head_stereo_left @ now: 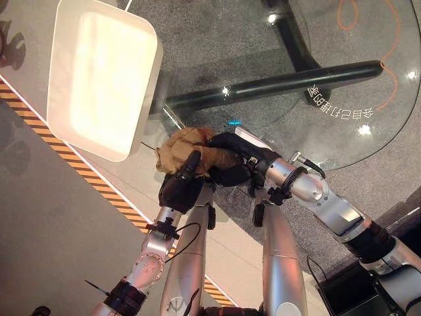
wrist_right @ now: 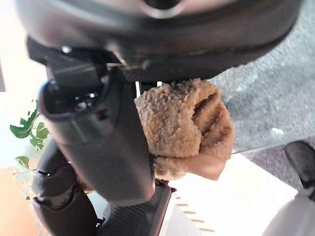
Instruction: Wipe the table with a cloth and put it in the basket.
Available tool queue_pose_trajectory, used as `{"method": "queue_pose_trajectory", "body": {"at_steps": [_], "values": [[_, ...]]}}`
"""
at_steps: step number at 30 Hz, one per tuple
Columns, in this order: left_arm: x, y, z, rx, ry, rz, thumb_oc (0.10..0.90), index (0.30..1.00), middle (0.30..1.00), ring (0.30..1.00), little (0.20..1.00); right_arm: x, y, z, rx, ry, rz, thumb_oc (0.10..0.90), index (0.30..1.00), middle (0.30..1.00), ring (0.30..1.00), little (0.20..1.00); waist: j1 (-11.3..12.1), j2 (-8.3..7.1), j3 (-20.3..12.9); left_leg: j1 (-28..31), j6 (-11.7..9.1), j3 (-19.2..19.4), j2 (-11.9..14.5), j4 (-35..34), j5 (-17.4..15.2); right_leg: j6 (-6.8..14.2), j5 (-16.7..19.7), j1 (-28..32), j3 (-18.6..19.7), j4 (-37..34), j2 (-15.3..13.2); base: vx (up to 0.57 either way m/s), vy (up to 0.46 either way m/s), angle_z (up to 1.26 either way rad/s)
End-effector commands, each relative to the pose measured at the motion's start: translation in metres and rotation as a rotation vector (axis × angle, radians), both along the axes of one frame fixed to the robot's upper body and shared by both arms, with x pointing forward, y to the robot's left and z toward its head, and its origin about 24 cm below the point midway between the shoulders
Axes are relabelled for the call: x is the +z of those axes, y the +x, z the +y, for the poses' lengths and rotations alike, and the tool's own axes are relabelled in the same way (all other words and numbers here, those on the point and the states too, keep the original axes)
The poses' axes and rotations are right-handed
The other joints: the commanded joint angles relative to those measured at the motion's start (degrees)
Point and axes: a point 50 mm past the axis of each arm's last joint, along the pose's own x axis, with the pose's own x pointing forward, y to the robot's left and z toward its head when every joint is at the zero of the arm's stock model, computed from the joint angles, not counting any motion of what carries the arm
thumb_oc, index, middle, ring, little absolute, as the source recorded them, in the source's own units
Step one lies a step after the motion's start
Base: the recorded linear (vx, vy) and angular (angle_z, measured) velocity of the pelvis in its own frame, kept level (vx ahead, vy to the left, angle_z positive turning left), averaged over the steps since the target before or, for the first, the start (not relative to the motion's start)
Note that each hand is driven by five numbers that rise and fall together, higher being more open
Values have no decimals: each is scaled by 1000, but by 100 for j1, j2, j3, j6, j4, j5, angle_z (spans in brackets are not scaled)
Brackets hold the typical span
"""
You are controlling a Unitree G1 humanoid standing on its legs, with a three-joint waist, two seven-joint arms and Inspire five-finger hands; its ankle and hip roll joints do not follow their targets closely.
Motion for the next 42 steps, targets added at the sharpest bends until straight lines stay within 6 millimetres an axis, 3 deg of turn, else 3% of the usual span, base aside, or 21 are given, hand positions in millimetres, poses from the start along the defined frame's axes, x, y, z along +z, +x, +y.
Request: {"method": "queue_pose_trajectory", "body": {"at_steps": [1,6,7,8,10,11,12,13,14,15,29,42], "values": [[55,-12,-17,-60,-120,-287,800,900,900,900,900,10,-42,37,242,62,-73,100,300,300,300,200,70,71,-124,167,235,157,-367,226,-586,242,327,220,-66,-655,275,0,0,0],[62,-7,-16,-48,-141,-316,800,900,900,900,900,16,-35,37,198,82,-98,100,300,300,300,200,77,59,-124,-1,259,186,-379,180,-434,211,484,69,-92,-731,257,-31,-2,0],[63,-7,-16,-45,-142,-319,751,858,858,858,851,16,-35,37,196,86,-98,100,300,300,300,200,77,58,-124,-5,260,186,-379,182,-435,211,483,65,-92,-730,257,0,0,0],[65,-8,-15,-35,-156,-339,111,309,309,309,211,16,-34,34,190,95,-95,100,300,300,300,200,76,52,-124,-9,258,187,-379,179,-437,211,486,62,-95,-736,255,0,0,0],[66,-8,-14,-34,-164,-353,100,300,300,300,200,16,-33,34,191,103,-88,100,300,300,300,200,74,41,-124,-8,257,182,-377,174,-434,216,492,65,-96,-740,258,0,0,0],[67,-8,-14,-33,-168,-357,100,300,300,300,200,16,-34,34,192,106,-85,158,349,349,349,258,73,35,-124,-2,255,183,-377,165,-428,216,494,70,-94,-744,265,0,0,0],[68,-8,-14,-31,-169,-361,100,300,300,300,200,17,-34,34,191,110,-86,410,566,566,566,510,74,29,-124,-1,253,183,-376,163,-427,215,493,74,-94,-744,267,0,0,0],[69,-8,-14,-29,-169,-364,100,300,300,300,200,17,-34,34,190,113,-88,410,566,566,566,510,70,25,-124,5,253,188,-375,155,-426,215,495,73,-94,-744,272,0,0,0],[68,-8,-15,-28,-169,-364,100,300,300,300,200,17,-34,34,188,116,-88,759,865,865,865,859,70,22,-124,10,255,187,-376,153,-425,214,496,75,-94,-741,274,0,0,0],[68,-8,-15,-26,-168,-364,100,300,300,300,200,17,-34,34,187,120,-90,800,900,900,900,900,69,17,-124,13,258,186,-378,153,-427,213,496,74,-91,-736,278,0,0,0],[70,-7,-12,-18,-160,-367,100,300,300,300,200,26,-33,26,157,176,-127,800,900,900,900,900,44,-49,-124,58,275,188,-362,136,-451,245,520,122,-84,-758,287,0,0,0],[70,-8,-10,3,-148,-370,100,300,300,300,200,52,-40,7,163,544,-159,800,900,900,900,900,-39,-97,-124,82,310,215,-325,124,-489,293,544,109,-8,-728,329,0,0,0]]}}
